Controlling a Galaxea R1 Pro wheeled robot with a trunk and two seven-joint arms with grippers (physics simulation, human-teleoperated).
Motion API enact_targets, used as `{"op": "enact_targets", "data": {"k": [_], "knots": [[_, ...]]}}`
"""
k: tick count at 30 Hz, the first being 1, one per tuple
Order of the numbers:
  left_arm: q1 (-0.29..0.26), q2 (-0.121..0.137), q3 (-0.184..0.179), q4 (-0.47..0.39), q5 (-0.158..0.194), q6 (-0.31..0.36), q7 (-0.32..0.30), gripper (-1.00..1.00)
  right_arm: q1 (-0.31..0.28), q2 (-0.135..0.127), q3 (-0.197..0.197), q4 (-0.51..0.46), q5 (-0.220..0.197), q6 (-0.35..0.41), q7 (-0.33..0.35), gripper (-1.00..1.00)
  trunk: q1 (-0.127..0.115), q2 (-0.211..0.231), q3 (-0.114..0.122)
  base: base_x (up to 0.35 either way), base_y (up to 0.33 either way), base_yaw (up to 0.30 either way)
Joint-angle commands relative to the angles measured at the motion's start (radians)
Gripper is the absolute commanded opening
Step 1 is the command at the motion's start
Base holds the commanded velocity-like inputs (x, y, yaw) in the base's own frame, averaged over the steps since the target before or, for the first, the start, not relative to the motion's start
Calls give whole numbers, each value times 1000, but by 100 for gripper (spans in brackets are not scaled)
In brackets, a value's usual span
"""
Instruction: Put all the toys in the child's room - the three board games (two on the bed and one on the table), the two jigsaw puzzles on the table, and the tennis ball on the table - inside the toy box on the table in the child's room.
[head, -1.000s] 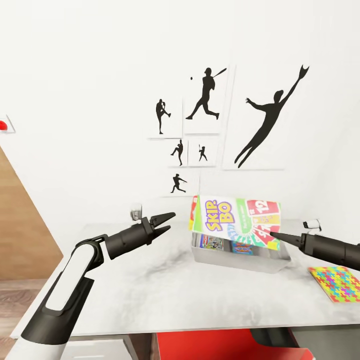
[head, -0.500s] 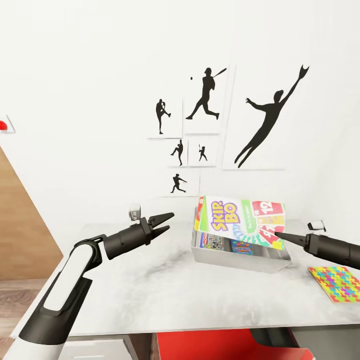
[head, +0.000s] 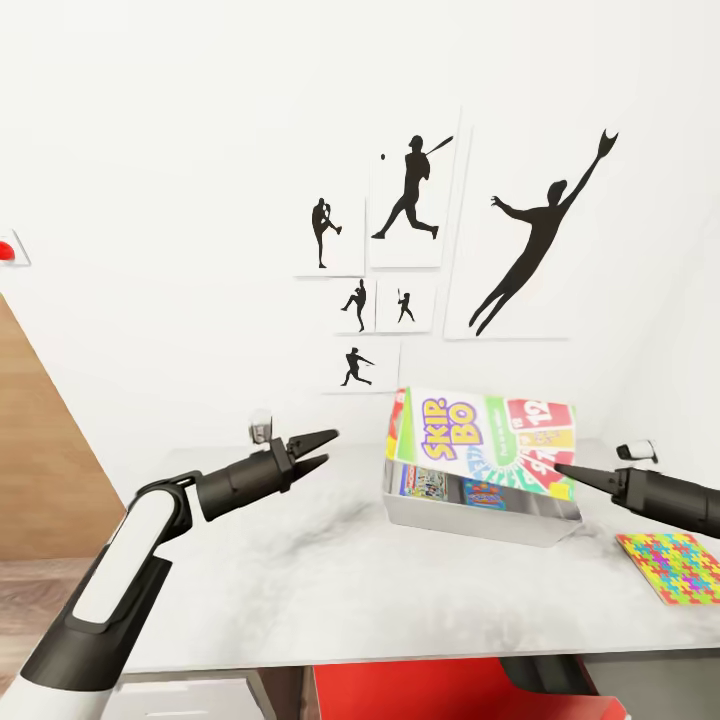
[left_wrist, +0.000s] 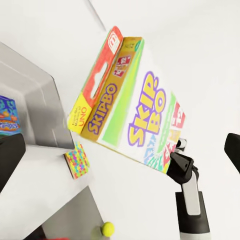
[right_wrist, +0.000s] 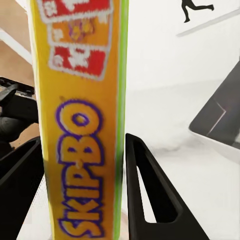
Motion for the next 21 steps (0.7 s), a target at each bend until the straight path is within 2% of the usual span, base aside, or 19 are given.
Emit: {"op": "enact_targets", "data": {"k": [1, 9, 15, 21], "knots": [[0, 4, 0, 0, 1, 1, -4, 100, -1, 0, -3, 0, 0, 4, 16, -100, 1, -2, -2, 0, 0, 0], [4, 15, 0, 1, 31, 0, -2, 100, 1, -1, -22, 1, 0, 4, 55, -100, 1, -2, -2, 0, 0, 0], [5, 19, 1, 3, 39, 0, -1, 100, 4, -1, -37, 2, -1, 4, 70, -100, 1, -2, -2, 0, 0, 0], [4, 20, 1, 9, 41, -1, 3, 100, 9, -1, -43, 2, -1, 4, 120, -100, 1, -2, -2, 0, 0, 0]]}}
